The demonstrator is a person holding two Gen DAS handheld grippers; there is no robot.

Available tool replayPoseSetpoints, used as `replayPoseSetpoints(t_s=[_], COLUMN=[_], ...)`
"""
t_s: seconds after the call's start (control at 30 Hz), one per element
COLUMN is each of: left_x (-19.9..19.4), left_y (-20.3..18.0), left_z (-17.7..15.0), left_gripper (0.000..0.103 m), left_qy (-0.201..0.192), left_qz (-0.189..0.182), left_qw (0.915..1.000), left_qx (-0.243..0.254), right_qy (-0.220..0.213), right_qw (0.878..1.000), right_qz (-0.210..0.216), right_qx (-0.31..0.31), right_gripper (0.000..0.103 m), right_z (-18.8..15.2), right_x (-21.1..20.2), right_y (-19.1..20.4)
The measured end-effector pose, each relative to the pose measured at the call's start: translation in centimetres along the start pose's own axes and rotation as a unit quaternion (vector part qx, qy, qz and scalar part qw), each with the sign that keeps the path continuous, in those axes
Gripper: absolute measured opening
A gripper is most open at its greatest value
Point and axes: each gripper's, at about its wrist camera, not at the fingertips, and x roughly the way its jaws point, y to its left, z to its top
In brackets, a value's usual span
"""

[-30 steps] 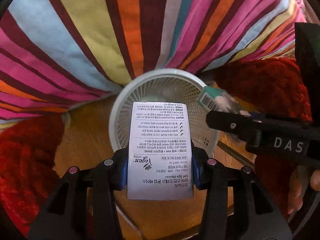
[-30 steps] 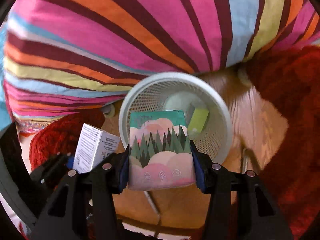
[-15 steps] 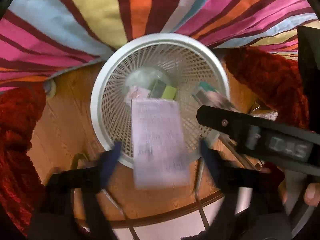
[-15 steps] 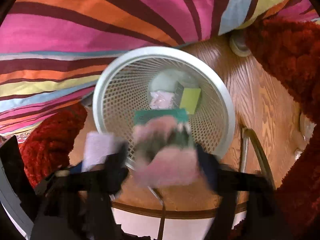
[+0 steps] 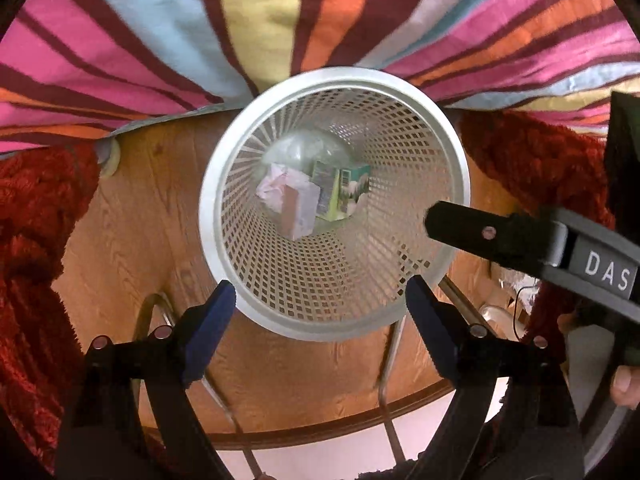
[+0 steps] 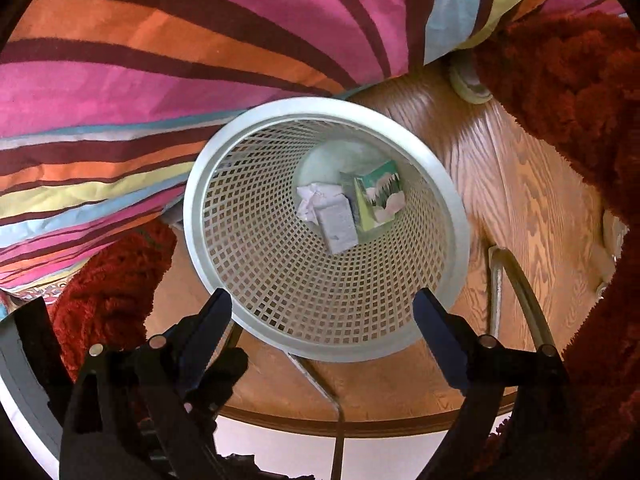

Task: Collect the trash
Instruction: 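Move both tools back from the wastebasket toward the bed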

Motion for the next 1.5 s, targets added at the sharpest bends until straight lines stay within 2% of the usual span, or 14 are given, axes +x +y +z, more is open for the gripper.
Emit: replayPoseSetpoints(t_s=[0.23,0.37,0.5,0.63,0.7,0.87,1.13,1.27,1.4,1.5], left_x=[-2.1,-4.4,-7.2,-9.7,-11.3,-14.6,-20.3,-22.7,-24.7,-26.4], left_y=[0.4,0.3,0.5,0.8,0.7,0.1,-0.4,-0.1,0.3,0.1], left_z=[-0.5,-1.2,-2.0,-2.6,-3.1,-3.9,-4.6,-3.3,-1.2,0.6], left_gripper=[0.085,0.085,0.085,0.086,0.092,0.092,0.092,0.092,0.092,0.092], left_qy=[-0.038,-0.087,-0.147,-0.201,-0.230,-0.289,-0.385,-0.415,-0.423,-0.431], left_qz=[0.017,0.019,0.020,0.029,0.044,0.039,0.052,0.063,0.060,0.048], left_qw=[0.9989,0.9958,0.9887,0.9786,0.9717,0.9565,0.9210,0.9071,0.9037,0.9008], left_qx=[-0.022,-0.019,-0.023,-0.030,-0.027,-0.005,0.031,0.032,0.025,0.018], right_qy=[-0.037,-0.073,-0.129,-0.208,-0.243,-0.329,-0.456,-0.449,-0.471,-0.473], right_qw=[0.999,0.996,0.988,0.972,0.963,0.933,0.872,0.868,0.851,0.851], right_qz=[0.030,0.038,0.044,0.058,0.066,0.087,0.043,0.029,0.007,0.005], right_qx=[-0.008,-0.040,-0.066,-0.088,-0.097,-0.119,-0.172,-0.209,-0.231,-0.229], right_gripper=[0.088,0.088,0.088,0.088,0.096,0.096,0.096,0.096,0.096,0.096], right_z=[-0.8,-1.5,-2.2,-3.1,-3.5,-4.5,-4.7,-3.4,-2.7,-1.7], right_x=[-2.1,-3.8,-6.2,-9.5,-11.0,-15.1,-19.8,-20.9,-22.2,-22.7], right_y=[0.5,1.6,2.4,2.7,2.7,2.8,3.6,5.2,7.0,8.5])
